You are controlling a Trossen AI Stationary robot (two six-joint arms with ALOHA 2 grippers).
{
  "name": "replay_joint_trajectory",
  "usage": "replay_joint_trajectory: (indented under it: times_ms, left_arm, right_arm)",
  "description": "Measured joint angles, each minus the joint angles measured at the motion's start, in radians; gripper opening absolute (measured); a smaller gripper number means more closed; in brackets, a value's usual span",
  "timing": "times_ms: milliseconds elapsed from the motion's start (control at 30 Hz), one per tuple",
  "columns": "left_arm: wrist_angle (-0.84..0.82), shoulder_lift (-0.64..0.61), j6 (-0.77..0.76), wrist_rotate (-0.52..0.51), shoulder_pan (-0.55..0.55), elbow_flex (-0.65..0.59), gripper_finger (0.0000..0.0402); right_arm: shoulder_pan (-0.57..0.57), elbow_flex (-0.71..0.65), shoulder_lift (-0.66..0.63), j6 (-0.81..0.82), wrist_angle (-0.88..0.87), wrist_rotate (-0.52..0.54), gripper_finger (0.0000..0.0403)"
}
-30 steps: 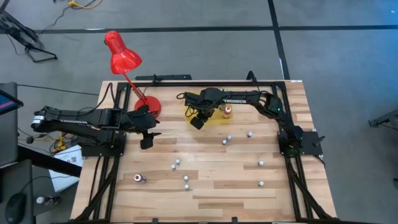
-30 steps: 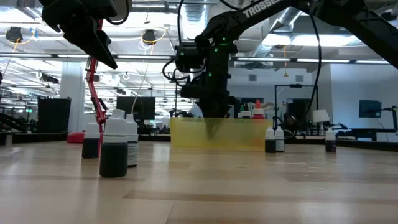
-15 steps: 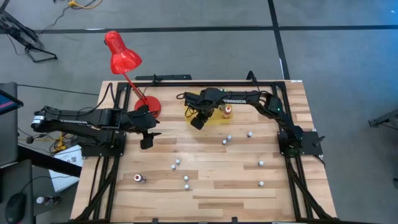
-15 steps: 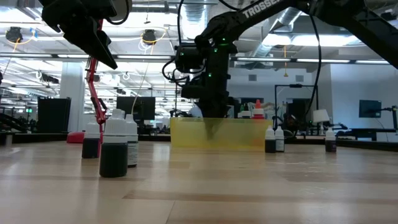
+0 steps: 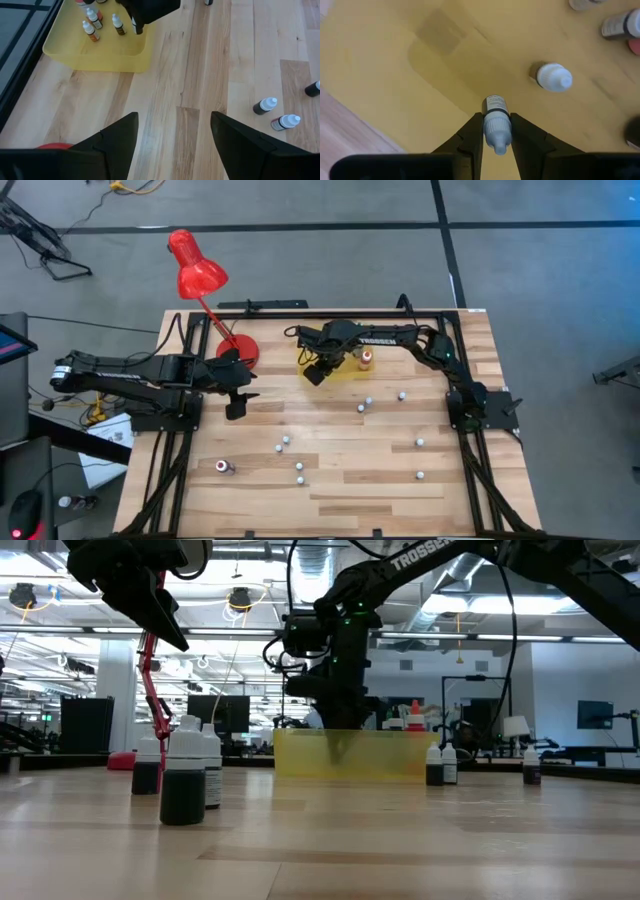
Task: Pick & Place food coloring
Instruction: Put the small black food coloring bottle into the yellow bin
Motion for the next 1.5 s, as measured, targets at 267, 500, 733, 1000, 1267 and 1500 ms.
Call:
replay_joint_trajectory:
  times_ms: [267,500,733,1000,1267,1500]
  left_arm:
    - [0.000,0.000,0.000,0.000,0.000,0.000,0.0242]
    - [-0.001,0.000,0.000,0.000,0.000,0.000,0.0242]
    - [-0.001,0.000,0.015,0.000,0.000,0.000,0.0242]
    - [-0.001,0.000,0.016,0.000,0.000,0.000,0.0242]
    - [-0.002,0.000,0.016,0.000,0.000,0.000,0.0242]
    - [-0.007,0.000,0.016,0.000,0.000,0.000,0.0242]
  right_arm:
    - [0.001,0.000,0.000,0.000,0.032,0.001,0.0081]
    - [0.000,0.000,0.000,-0.031,0.032,-0.002,0.0081]
    - [0.002,0.000,0.000,-0.093,0.040,-0.002,0.0081]
    - [0.007,0.000,0.000,-0.093,0.043,-0.005,0.0081]
    - [0.007,0.000,0.000,-0.051,0.029,-0.006,0.0081]
    - [0.012,0.000,0.000,-0.136,0.032,-0.008,0.0081]
